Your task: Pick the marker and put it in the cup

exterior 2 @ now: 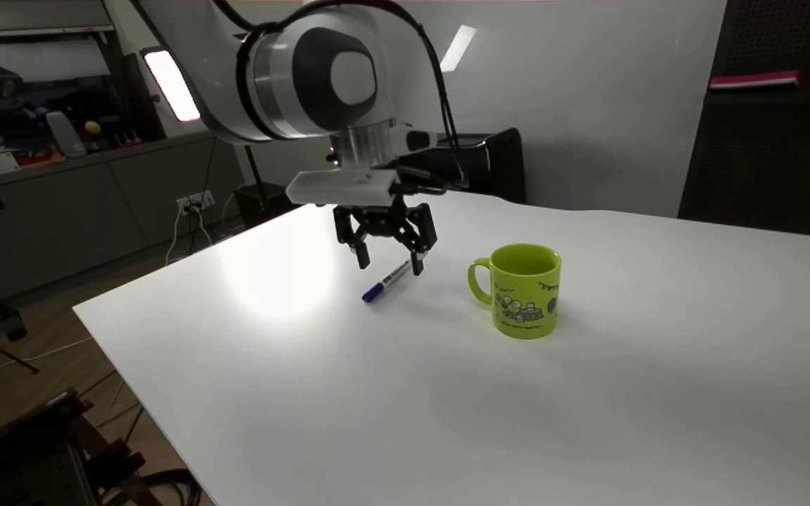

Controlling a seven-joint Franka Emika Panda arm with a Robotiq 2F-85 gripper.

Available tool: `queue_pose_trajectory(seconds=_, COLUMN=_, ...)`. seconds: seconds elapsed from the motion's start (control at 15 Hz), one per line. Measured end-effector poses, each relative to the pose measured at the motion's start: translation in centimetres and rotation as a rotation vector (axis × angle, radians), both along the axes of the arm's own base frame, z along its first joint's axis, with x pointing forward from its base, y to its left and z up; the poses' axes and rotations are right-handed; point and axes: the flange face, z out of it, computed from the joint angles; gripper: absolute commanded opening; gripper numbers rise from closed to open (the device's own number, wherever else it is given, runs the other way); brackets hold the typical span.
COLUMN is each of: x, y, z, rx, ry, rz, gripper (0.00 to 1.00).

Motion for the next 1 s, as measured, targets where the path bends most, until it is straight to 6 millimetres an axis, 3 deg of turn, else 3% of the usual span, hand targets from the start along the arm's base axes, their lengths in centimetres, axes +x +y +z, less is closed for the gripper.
queue_pose_trajectory(seconds=0.33, x=2.2, y=1.7, z=-1.7, rx=0.003, ry=-0.012, rz=0.0, gripper=1.0)
queue_pose_trajectory(seconds=0.73, x=3.5, y=4.4, z=-3.1, rx=-0.001, ry=-0.017, rz=0.01, gripper=1.0)
queue_pose_trajectory(seconds=0.8, x=3.6, y=4.6, z=-3.3, rx=-0.003, ry=-0.016, rz=0.011, gripper=0.75)
queue_pose_trajectory(seconds=0.87, x=3.7, y=4.8, z=-3.6, rx=-0.004, ry=-0.013, rz=0.012, gripper=0.74)
queue_pose_trajectory(seconds=1.0, x=3.9, y=5.0, z=-3.9, rx=-0.006, ry=-0.009, rz=0.014, gripper=0.6)
